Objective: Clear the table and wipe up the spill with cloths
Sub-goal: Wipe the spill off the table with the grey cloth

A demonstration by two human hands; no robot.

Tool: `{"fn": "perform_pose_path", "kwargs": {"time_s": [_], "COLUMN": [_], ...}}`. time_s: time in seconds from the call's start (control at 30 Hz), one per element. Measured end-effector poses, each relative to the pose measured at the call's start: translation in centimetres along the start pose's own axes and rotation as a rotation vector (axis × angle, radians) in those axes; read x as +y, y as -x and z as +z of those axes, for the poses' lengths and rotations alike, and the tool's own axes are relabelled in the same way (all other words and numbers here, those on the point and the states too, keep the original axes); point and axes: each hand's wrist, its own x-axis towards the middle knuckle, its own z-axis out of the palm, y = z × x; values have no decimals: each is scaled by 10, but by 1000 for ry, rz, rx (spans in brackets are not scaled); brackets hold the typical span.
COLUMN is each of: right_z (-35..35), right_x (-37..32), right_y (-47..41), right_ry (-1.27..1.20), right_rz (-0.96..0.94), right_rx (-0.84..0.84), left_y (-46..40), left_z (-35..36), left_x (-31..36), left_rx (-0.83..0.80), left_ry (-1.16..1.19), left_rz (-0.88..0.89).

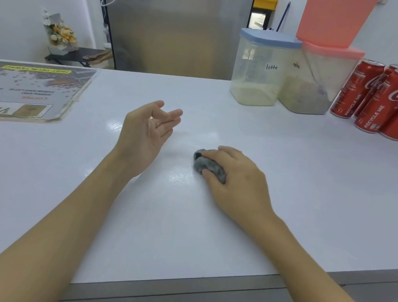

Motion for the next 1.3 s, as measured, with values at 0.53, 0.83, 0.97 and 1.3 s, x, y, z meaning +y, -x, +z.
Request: {"fn": "perform_pose_path", "kwargs": {"time_s": [0.53, 0.83, 0.97, 1.3], "right_z": [3, -6, -19, 62], "right_x": [-3, -41, -4, -42], "right_y": [-3, 23, -2, -89], "right_ry": [58, -670, -539, -140], "right_rz": [-20, -77, 139, 87], "right_rx": [-11, -71, 115, 24], "left_y": [4, -1, -4, -17], "left_z": [-15, -11, -26, -78], "left_x": [11, 12, 18, 47], "left_rx": [85, 42, 71, 372], "left_ry": [88, -27, -272, -695], "left_rz": [13, 26, 69, 348]}}
